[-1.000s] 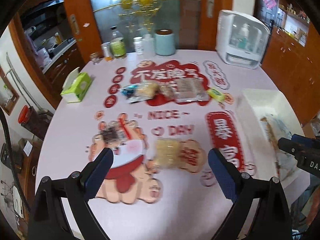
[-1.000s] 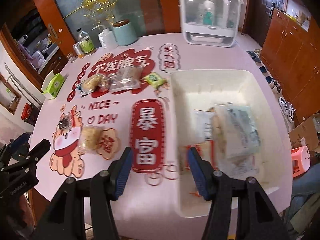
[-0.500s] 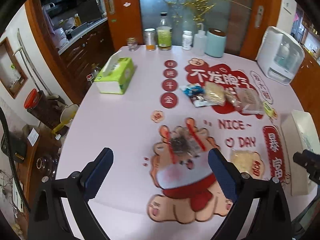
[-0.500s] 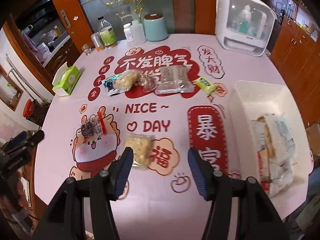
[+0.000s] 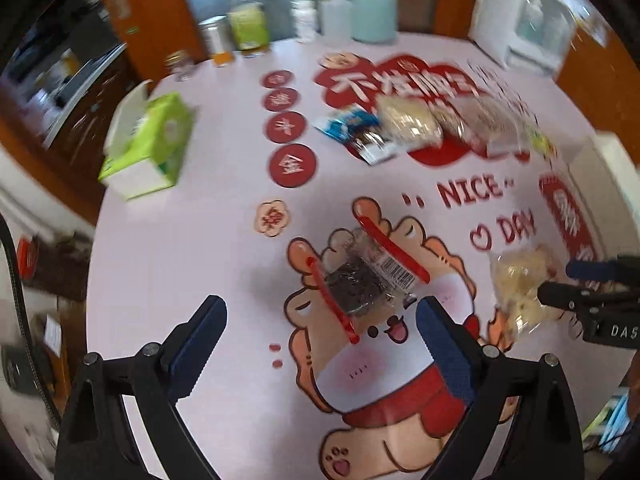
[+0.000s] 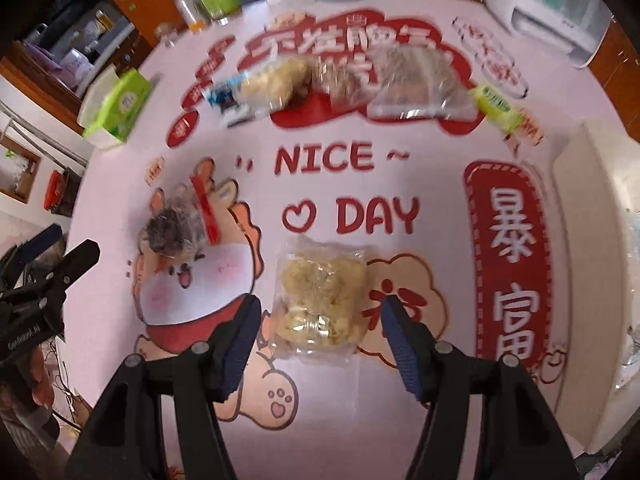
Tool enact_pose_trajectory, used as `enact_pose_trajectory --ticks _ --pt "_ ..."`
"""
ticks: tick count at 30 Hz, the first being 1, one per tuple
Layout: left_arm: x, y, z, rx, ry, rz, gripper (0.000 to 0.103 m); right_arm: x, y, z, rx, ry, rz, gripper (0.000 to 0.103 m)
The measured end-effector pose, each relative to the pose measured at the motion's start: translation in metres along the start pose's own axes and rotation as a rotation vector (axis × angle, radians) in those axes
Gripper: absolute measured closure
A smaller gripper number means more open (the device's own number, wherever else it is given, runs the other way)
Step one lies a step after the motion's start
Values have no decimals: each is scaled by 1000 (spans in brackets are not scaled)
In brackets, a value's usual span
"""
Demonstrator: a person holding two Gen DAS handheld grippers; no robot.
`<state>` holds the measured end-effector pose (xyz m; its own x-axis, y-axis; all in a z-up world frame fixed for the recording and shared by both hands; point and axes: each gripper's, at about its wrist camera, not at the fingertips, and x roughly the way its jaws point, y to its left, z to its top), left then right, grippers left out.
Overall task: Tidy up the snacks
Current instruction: 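Grasp the red-topped dark snack bag with the left tool while the right tool grasps the puffed-snack bag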
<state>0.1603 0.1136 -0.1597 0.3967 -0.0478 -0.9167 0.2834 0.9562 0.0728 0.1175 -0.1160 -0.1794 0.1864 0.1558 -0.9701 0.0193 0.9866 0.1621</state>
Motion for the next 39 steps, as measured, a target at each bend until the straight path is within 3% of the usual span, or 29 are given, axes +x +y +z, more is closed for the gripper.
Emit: enact_pose_trajectory --ticks 6,13,24,27,28,31,32,39 --pt "40 -10 2 133 53 -20 8 28 2 -1 13 53 -1 40" --pt "80 -7 8 114 122 -39 8 40 3 -3 24 61 -11 39" --pt "100 -4 16 105 143 -84 8 47 1 -2 8 51 -30 35" --pt "98 2 14 63 144 -130 26 48 4 -4 -12 36 -53 34" --pt "96 2 14 56 136 -128 39 48 5 -5 -19 31 -59 34" --pt "93 2 11 24 141 -131 48 48 8 -7 -34 11 -86 42" --pt "91 1 9 21 141 -131 60 47 9 -8 -41 2 -86 46" --pt "83 -12 -3 -33 184 -115 64 40 3 -17 -48 -14 -61 53"
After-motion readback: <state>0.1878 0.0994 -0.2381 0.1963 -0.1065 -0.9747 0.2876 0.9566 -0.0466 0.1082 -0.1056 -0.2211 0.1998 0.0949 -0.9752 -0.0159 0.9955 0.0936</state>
